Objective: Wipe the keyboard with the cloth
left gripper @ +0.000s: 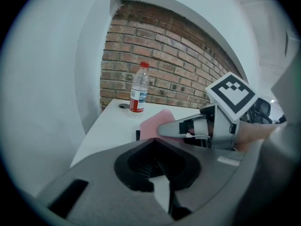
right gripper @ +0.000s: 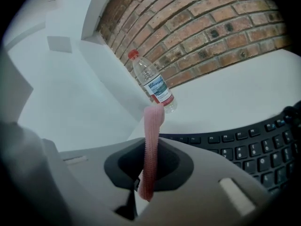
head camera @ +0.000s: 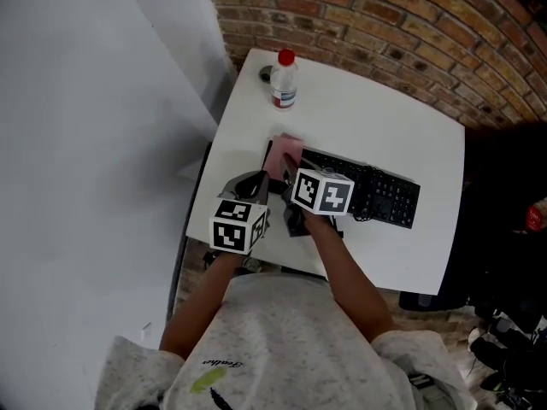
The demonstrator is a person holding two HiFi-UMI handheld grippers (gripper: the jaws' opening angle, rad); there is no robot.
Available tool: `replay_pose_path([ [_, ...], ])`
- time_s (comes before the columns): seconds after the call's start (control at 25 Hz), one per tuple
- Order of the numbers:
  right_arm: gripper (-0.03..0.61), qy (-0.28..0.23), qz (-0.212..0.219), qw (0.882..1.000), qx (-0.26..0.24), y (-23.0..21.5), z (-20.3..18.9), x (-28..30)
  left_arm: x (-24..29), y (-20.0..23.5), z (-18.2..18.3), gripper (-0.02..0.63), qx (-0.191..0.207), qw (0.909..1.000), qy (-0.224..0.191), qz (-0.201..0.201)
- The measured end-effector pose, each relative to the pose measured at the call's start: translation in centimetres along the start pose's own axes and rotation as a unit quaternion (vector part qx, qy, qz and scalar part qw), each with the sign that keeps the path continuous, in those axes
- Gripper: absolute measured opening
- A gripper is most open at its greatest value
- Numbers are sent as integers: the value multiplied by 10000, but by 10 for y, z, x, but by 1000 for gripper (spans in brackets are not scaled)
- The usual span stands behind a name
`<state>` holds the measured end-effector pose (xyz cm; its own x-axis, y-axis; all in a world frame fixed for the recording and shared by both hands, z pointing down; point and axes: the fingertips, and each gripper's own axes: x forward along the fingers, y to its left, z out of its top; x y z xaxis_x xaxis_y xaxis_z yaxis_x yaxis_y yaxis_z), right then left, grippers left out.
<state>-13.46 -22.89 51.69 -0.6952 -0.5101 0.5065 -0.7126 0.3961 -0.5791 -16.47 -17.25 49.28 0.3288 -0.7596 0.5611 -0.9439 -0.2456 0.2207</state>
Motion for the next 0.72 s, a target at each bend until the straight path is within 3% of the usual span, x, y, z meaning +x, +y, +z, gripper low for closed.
replay_pose_path([
  [0.72,8,-220,-370,9991,-1,-39,5,-48,13,-43,5,-6,300,9990,52,-317],
])
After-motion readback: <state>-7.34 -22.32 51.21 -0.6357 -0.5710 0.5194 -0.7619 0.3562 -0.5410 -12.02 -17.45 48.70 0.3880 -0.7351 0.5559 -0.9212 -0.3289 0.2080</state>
